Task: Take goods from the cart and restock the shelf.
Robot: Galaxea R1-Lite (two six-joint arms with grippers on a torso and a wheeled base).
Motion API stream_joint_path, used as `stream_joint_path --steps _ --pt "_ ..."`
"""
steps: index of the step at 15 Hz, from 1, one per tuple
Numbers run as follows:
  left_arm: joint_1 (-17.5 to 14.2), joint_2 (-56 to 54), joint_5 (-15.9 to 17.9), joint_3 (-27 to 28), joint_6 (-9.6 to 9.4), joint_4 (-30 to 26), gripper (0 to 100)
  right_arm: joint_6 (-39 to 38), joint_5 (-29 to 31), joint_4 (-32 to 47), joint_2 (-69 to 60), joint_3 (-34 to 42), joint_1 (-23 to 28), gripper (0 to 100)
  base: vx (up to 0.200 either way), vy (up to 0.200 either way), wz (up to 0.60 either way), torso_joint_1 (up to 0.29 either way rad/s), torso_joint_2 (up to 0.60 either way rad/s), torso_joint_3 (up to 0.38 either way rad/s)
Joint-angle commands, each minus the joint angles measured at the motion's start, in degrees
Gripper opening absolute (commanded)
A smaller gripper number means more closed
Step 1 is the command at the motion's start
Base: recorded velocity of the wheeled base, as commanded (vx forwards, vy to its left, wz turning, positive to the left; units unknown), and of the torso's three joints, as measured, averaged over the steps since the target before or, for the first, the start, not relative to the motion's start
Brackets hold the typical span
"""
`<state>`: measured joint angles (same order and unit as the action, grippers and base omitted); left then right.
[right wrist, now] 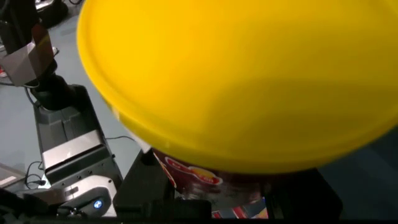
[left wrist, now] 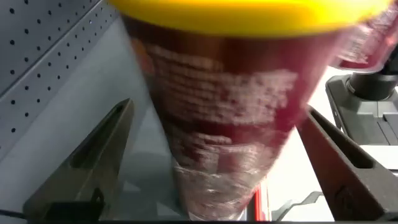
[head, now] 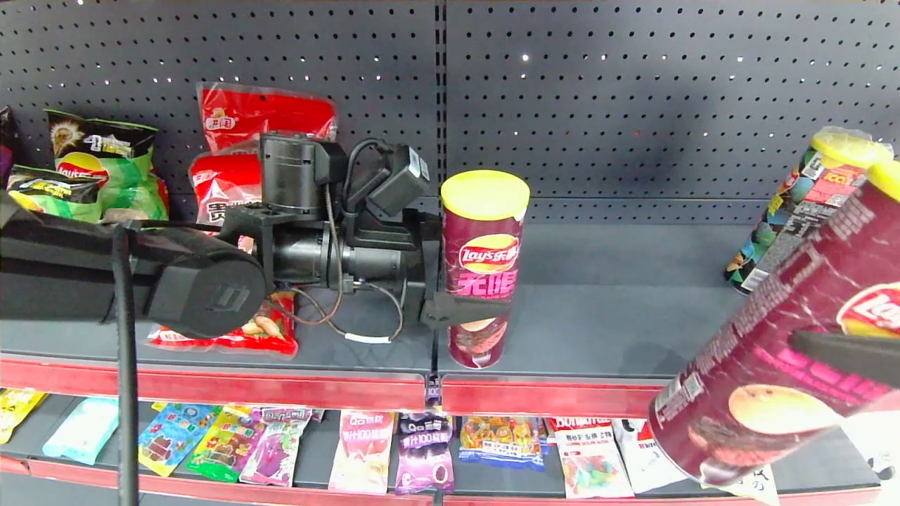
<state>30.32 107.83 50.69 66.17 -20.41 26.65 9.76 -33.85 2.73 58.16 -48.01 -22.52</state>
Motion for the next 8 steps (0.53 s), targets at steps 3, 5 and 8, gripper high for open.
stream_joint_path --steps 3,5,8 --pt "-2.81 -5.35 -0.15 -9.66 0.02 1.12 100 1.22 0.1 -3.08 15.4 -10.18 -0.16 0 0.0 0.0 0.0 0.0 0.0 0.0" --pt "-4.92 -8.69 -0.15 -14.32 0.02 1.12 100 1.13 0.63 -6.69 21.91 -14.13 -0.16 0 0.0 0.0 0.0 0.0 0.0 0.0" --pt "-6.76 -12.02 -0.24 -18.97 0.02 1.12 100 1.13 0.98 -7.04 28.76 -20.28 -0.07 0 0.0 0.0 0.0 0.0 0.0 0.0"
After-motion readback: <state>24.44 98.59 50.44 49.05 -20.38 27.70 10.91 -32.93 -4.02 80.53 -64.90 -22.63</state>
